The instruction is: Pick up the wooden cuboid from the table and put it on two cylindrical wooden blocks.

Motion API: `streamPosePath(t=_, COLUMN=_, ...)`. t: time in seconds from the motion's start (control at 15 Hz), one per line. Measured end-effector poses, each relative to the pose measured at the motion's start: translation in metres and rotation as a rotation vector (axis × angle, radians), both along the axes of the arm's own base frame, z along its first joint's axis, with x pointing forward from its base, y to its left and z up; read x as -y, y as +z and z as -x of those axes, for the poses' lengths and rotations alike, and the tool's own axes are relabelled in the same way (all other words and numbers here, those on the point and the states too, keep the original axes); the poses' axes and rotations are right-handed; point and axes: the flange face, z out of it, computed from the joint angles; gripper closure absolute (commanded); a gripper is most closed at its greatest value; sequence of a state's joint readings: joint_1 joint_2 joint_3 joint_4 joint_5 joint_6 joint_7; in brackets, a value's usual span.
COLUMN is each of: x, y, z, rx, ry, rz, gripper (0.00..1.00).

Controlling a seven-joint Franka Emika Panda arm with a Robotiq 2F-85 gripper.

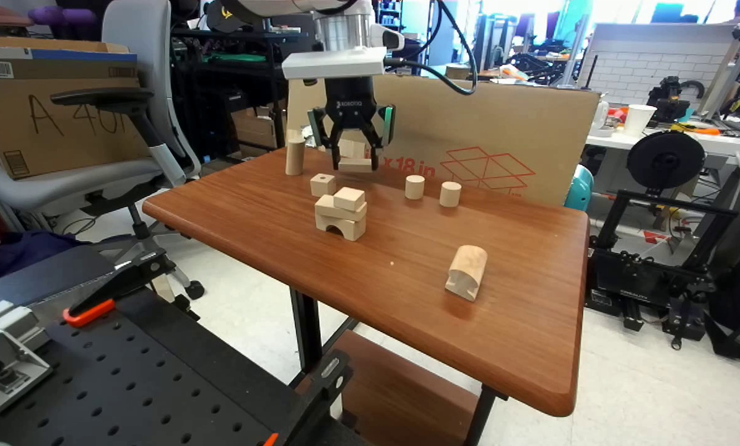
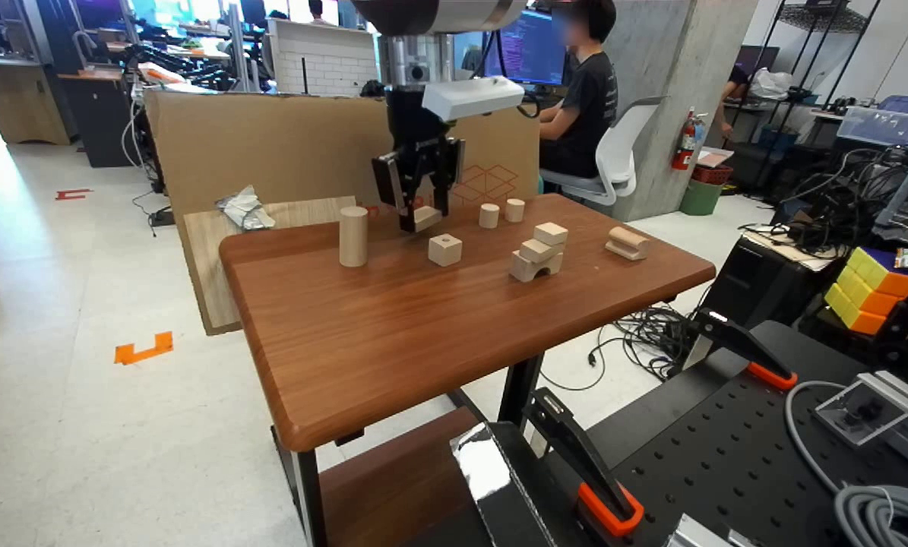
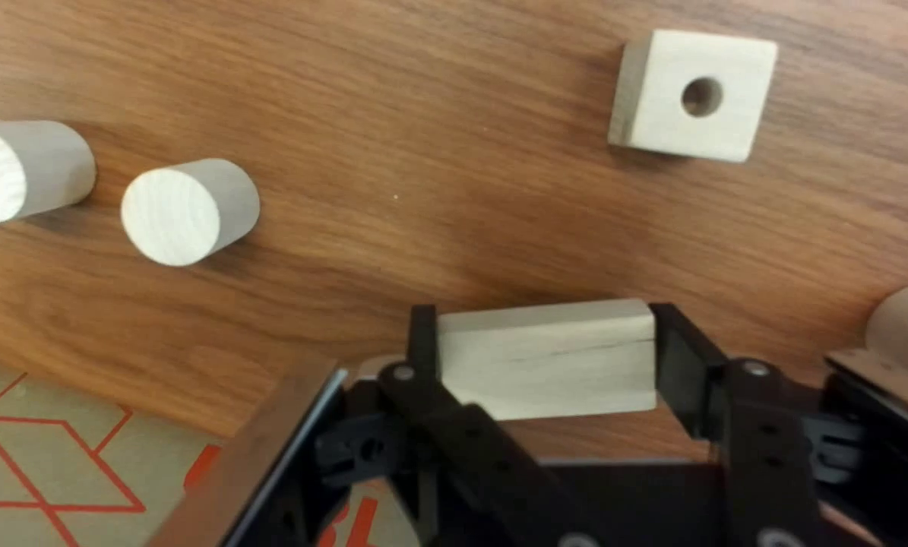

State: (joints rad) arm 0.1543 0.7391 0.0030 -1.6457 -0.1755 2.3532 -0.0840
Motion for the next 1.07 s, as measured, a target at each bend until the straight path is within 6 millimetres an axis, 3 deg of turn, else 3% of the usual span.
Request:
streamPosePath(t=0.27, x=0.02, y=0.046, z=-0.008, rx=0.034, ry=-0.009, rz=0.0, gripper=0.56)
streamPosePath(t=0.53, x=0.064, y=0.085, z=-0.016, rx=0.082, ry=-0.056, rz=-0.003, gripper=0.56)
streamPosePath(t=0.8, x=0.106, y=0.09, z=-0.016, rx=0.086, ry=-0.116, rz=-0.002, gripper=0.56)
streamPosePath(t=1.07, x=0.131, y=0.08, z=-0.013, rx=0.069, ry=-0.153, rz=0.001, gripper=0.56)
